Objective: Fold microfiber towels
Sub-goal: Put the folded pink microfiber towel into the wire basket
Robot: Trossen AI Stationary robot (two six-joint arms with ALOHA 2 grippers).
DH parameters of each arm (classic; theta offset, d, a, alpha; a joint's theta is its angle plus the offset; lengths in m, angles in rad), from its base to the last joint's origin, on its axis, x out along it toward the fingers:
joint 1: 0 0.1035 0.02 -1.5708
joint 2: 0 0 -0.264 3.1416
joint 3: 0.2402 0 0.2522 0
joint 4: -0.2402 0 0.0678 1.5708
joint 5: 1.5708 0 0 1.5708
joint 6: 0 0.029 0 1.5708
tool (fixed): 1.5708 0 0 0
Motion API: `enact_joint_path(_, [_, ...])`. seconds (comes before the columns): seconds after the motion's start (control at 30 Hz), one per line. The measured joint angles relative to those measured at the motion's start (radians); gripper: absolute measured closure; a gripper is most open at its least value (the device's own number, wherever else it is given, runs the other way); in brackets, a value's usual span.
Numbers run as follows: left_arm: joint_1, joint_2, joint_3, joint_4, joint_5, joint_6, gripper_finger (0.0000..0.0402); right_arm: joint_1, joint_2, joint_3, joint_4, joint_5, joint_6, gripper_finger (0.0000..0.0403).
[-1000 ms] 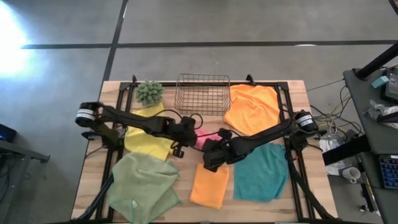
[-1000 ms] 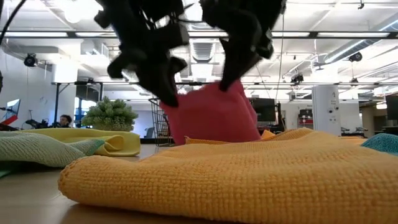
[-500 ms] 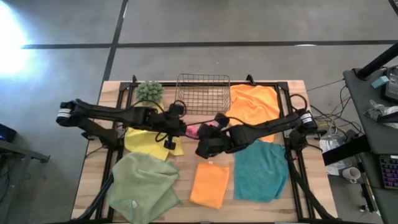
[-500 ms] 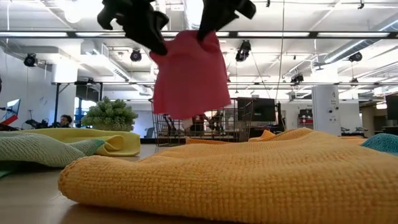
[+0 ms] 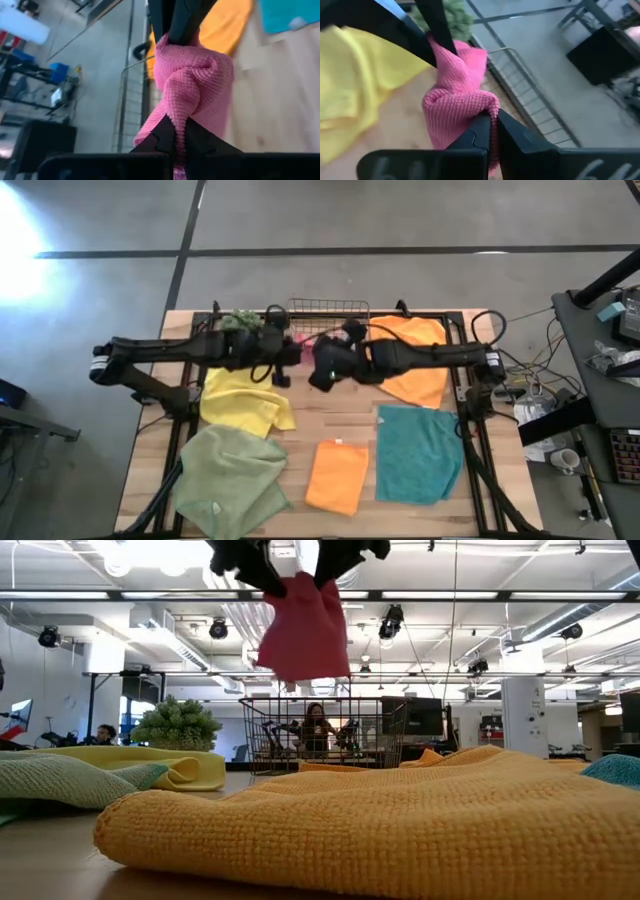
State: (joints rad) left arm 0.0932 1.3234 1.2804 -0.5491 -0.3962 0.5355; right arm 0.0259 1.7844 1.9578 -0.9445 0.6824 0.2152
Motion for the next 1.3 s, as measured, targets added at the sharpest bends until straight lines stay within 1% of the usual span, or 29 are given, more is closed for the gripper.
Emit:
enact_joint_path(0.13, [0.1,0.037,-0.001,0.029,0.026,0.047,0.0402,-0.087,0.0,-0.001,-0.003,-0.005,-0.062,0.0394])
enact_joint_path(0.23, [0.174,0.082,-0.002,0.039,0.049,0.057,0.0402,-0.162,0.0,-0.008,0.009,-0.043,-0.077,0.0394])
enact_joint_path(0.3, [0.22,0.119,-0.003,0.066,0.073,0.079,0.0402,-0.213,0.001,-0.025,0.046,-0.085,-0.073,0.0394])
enact_joint_path(0.53, [0.334,0.233,-0.002,0.158,0.082,0.109,0.0401,-0.354,0.003,-0.125,0.168,-0.275,-0.112,0.0394])
enact_joint_path(0.63, [0.365,0.275,0.013,0.159,0.093,0.139,0.0401,-0.408,0.003,-0.162,0.192,-0.364,-0.113,0.0394])
enact_joint_path(0.77, [0.397,0.328,0.047,0.173,0.097,0.161,0.0401,-0.474,0.006,-0.23,0.284,-0.46,-0.162,0.0394])
enact_joint_path(0.87, [0.425,0.371,0.082,0.175,0.1,0.162,0.0401,-0.517,0.009,-0.285,0.387,-0.522,-0.193,0.0394])
enact_joint_path(0.93, [0.442,0.396,0.102,0.174,0.1,0.162,0.0401,-0.545,0.013,-0.311,0.422,-0.549,-0.229,0.0394])
enact_joint_path(1.13, [0.468,0.446,0.142,0.176,0.111,0.161,0.0401,-0.578,0.019,-0.375,0.572,-0.586,-0.465,0.0394])
enact_joint_path(1.23, [0.469,0.456,0.136,0.172,0.116,0.159,0.0401,-0.589,0.029,-0.38,0.58,-0.599,-0.518,0.0394])
enact_joint_path(1.3, [0.469,0.456,0.128,0.145,0.135,0.153,0.0401,-0.596,0.036,-0.389,0.577,-0.643,-0.53,0.0394])
